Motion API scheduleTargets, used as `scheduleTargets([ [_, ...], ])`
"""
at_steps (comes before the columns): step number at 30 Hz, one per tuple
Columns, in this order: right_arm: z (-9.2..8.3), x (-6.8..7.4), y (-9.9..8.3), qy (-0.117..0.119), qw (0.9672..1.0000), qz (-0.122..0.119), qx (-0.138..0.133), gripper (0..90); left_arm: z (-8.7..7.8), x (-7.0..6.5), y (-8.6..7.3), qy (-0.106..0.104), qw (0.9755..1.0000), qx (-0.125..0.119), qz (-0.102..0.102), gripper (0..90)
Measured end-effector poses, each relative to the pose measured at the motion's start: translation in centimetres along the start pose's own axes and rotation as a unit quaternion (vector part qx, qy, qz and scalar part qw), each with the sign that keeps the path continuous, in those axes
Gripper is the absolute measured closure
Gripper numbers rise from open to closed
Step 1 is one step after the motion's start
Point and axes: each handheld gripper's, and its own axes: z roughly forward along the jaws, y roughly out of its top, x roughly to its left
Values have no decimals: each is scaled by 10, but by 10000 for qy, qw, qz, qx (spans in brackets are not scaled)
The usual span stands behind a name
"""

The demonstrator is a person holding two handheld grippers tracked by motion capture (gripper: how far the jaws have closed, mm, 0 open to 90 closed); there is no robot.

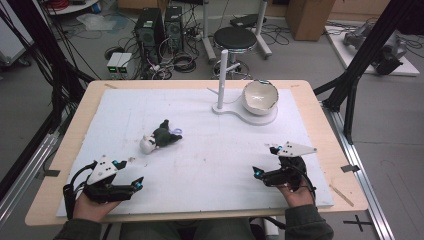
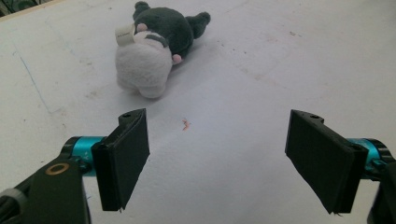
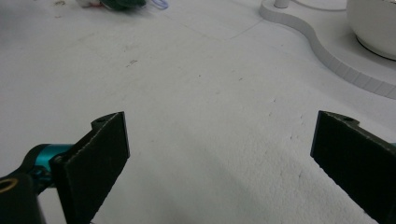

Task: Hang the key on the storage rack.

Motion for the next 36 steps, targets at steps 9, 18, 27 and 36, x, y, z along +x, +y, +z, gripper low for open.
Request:
scheduleTargets([
  [9, 0, 0, 0, 8, 10000, 30, 7, 35, 0, -2, 4, -78, 10000, -29, 9, 217],
  [18, -2, 0, -1, 2, 10000, 14, -14, 35, 1, -2, 15, -127, 9999, -55, 7, 217],
  [27, 1, -1, -2, -7, 10000, -8, 59, 35, 6, 1, 31, -128, 9999, -31, 29, 205],
  [36, -2, -4, -2, -25, 10000, 11, 59, 34, 13, 3, 52, -184, 9997, 30, 125, 207],
])
